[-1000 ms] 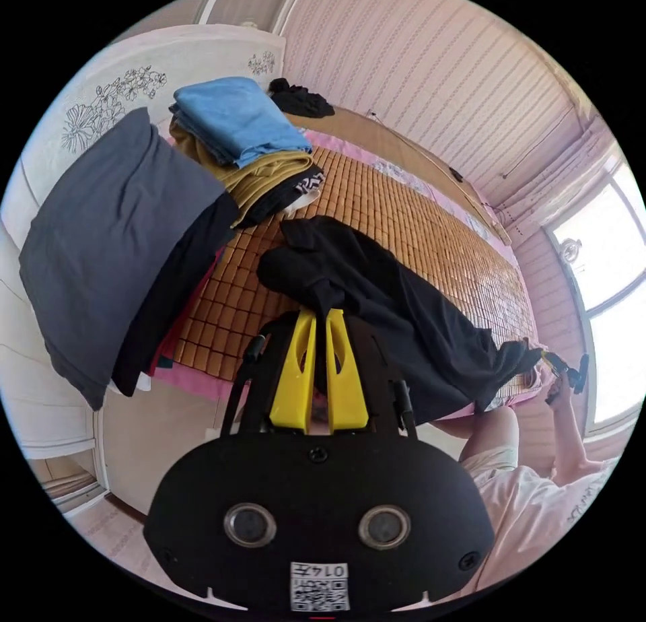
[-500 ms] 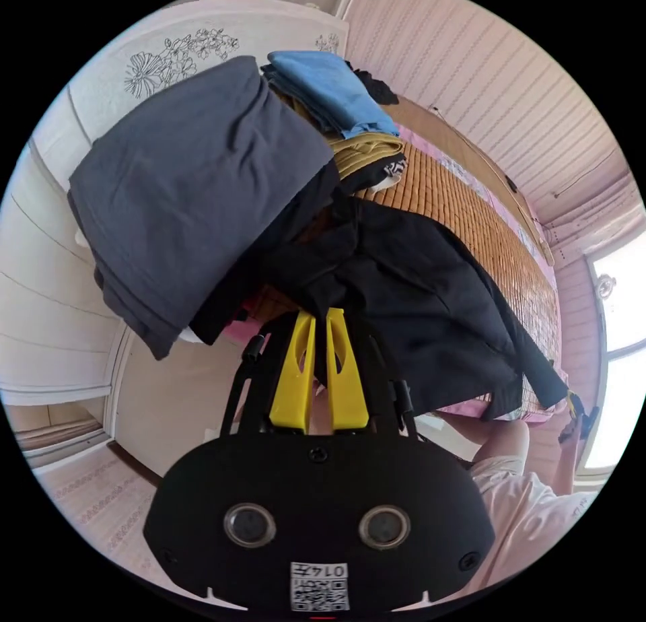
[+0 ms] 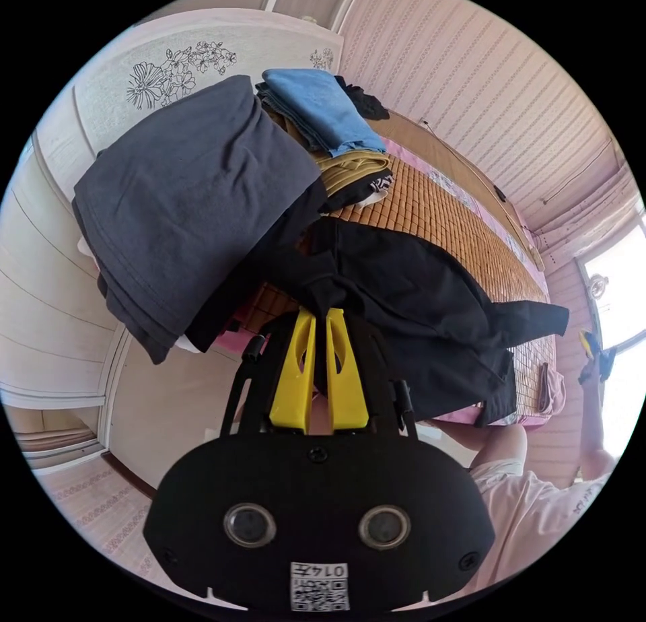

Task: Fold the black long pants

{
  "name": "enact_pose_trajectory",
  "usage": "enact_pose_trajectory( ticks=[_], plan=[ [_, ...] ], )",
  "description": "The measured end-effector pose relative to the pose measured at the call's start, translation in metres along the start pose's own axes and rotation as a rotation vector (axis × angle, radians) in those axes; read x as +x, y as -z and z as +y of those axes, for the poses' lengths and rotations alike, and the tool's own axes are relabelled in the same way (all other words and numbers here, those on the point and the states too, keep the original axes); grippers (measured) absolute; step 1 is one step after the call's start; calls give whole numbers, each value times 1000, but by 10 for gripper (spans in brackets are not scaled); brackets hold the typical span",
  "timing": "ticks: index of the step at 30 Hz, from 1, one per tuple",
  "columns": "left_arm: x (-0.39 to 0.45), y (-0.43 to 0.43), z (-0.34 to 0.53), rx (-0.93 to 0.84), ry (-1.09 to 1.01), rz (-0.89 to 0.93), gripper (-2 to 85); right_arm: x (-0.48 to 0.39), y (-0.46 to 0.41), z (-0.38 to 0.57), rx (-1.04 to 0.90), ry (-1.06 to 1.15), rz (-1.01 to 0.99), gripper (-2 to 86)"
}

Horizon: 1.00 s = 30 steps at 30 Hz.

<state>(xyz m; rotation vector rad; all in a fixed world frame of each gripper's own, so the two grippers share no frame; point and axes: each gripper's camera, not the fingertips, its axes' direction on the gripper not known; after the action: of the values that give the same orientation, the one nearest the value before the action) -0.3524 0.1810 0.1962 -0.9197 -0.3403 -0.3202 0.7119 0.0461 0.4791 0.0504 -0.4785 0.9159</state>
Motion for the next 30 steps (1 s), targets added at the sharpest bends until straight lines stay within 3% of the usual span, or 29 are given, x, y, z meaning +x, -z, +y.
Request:
enact_pose_trajectory(
  ticks=[4,9,15,21,25,30],
  plan=[
    [-3,-9,4,-18,25,3,-9,-8,-75,98,-404,141,50,129],
    [-7,-14,7,-15,60,36,-9,-13,-110,182,-585,110,62,137],
    [-1,-21,9,-15,79,30,-8,-17,-110,190,-536,17,143,19],
    [5,-19,11,2,65,52,-9,-4,-38,154,-424,63,48,6],
    [13,-18,8,19,45,78,-9,14,48,109,-273,114,115,7],
    [26,-28,4,21,32,103,-9,19,90,68,-179,206,279,8]
  ],
)
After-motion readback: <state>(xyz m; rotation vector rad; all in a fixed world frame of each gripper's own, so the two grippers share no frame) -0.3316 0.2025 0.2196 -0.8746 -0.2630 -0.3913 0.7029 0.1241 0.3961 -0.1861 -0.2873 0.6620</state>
